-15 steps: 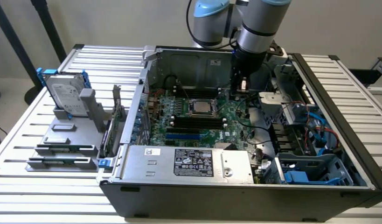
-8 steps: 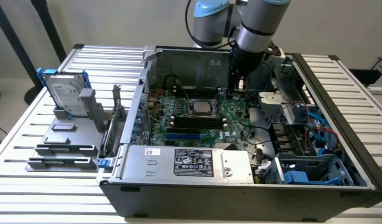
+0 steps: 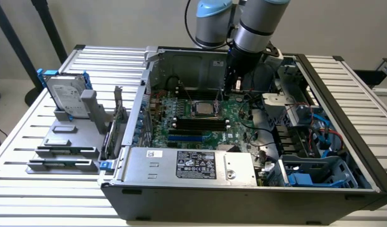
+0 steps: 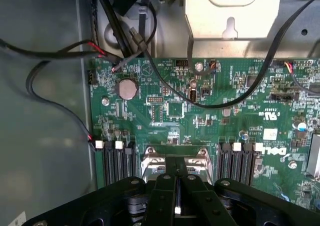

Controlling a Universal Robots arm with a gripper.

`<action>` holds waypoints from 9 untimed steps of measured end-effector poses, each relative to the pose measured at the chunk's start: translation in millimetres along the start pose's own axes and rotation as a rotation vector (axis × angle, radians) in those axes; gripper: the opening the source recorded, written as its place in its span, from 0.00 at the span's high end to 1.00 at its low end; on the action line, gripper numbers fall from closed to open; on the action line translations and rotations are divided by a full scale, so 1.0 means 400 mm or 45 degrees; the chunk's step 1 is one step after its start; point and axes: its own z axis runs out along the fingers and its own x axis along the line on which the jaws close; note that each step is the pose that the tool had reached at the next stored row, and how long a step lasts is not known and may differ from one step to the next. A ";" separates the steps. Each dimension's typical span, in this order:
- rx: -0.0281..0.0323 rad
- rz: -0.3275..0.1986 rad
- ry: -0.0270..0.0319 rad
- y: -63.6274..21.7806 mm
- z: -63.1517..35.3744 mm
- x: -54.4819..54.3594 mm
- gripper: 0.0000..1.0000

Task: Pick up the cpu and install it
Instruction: 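Close the cpu cover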

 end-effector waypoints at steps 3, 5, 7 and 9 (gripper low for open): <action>0.0208 0.001 -0.0005 -0.012 0.001 0.000 0.89; 0.0345 0.002 -0.0011 -0.020 0.001 -0.001 0.89; 0.0469 0.002 -0.0014 -0.028 0.002 -0.001 0.89; 0.0574 0.003 -0.0018 -0.037 0.003 -0.001 0.89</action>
